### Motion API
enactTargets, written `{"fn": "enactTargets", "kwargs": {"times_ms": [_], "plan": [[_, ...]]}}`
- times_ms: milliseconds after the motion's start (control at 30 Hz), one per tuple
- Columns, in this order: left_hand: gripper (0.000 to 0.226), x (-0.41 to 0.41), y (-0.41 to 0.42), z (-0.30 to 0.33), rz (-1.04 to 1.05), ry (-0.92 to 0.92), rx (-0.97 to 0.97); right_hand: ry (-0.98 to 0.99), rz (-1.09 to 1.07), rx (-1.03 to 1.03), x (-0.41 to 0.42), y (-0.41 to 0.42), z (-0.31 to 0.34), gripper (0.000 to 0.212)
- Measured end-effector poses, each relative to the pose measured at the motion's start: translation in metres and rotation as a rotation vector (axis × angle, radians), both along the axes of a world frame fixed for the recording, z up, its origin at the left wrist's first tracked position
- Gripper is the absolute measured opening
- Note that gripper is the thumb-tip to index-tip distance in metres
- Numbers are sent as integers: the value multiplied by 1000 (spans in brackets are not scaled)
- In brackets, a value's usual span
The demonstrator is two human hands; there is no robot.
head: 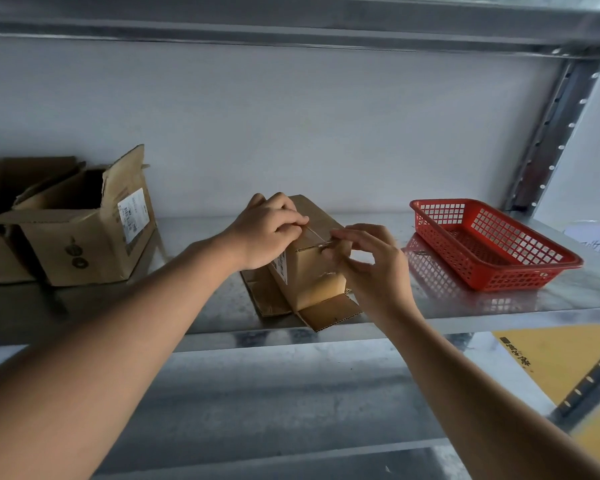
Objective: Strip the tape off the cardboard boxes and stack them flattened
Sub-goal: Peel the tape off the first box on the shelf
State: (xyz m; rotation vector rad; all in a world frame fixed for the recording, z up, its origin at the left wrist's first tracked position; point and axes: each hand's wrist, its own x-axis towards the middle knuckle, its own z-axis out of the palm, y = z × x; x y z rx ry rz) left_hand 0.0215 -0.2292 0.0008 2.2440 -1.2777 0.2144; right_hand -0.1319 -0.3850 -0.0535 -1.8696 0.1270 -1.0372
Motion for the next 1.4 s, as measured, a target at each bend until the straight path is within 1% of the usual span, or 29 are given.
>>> {"fn": "enactTargets", "kwargs": {"times_ms": [33, 100, 233, 300, 367, 467, 567, 667, 733, 867, 933, 1000, 1067, 1167, 1200, 1233, 1300, 1333, 1367, 1400], "plan": [[38, -1, 1, 2, -3, 28, 3, -3, -17, 3, 0, 0, 1, 26], [54, -5, 4, 4, -8, 43, 16, -4, -54, 30, 0, 0, 4, 26], [79, -9, 13, 11, 7, -40, 59, 42, -163, 89, 3, -2, 6, 33], [92, -10, 17, 16, 27, -64, 69, 61, -180, 169, 5, 1, 7, 35], [99, -13, 19, 19, 48, -74, 77, 49, -149, 255, 8, 6, 4, 32], [101, -17, 20, 19, 77, -45, 74, 63, -149, 290, 7, 16, -6, 23], [100, -19, 21, 18, 105, 18, 82, 47, -136, 314, 6, 25, -12, 22], [99, -19, 21, 15, 152, 115, 138, 17, -152, 304, 4, 29, -12, 22], [101, -18, 21, 13, 166, 154, 180, 26, -153, 305, 5, 29, -10, 20], [108, -17, 22, 14, 169, 114, 236, 74, -179, 329, 7, 30, -2, 18], [106, -17, 23, 14, 213, 76, 246, 99, -204, 334, 8, 30, 3, 18], [104, -19, 23, 13, 249, 39, 266, 158, -238, 296, 10, 32, 5, 21], [107, -21, 23, 14, 268, 27, 276, 220, -263, 241, 11, 37, 9, 24], [115, -25, 28, 17, 299, 11, 290, 228, -249, 226, 12, 41, 22, 15], [114, -25, 31, 19, 300, 3, 302, 241, -249, 199, 11, 41, 28, 16], [108, -23, 33, 20, 299, 2, 314, 261, -247, 170, 11, 41, 33, 16], [73, -17, 37, 22, 293, 16, 306, 310, -234, 119, 12, 39, 41, 8], [56, -13, 39, 23, 287, 20, 294, 334, -226, 87, 14, 39, 45, 8], [47, -10, 40, 24, 279, 19, 285, 361, -222, 47, 15, 38, 49, 11], [44, -7, 42, 24, 272, 12, 284, 397, -227, -2, 17, 37, 53, 12]]}}
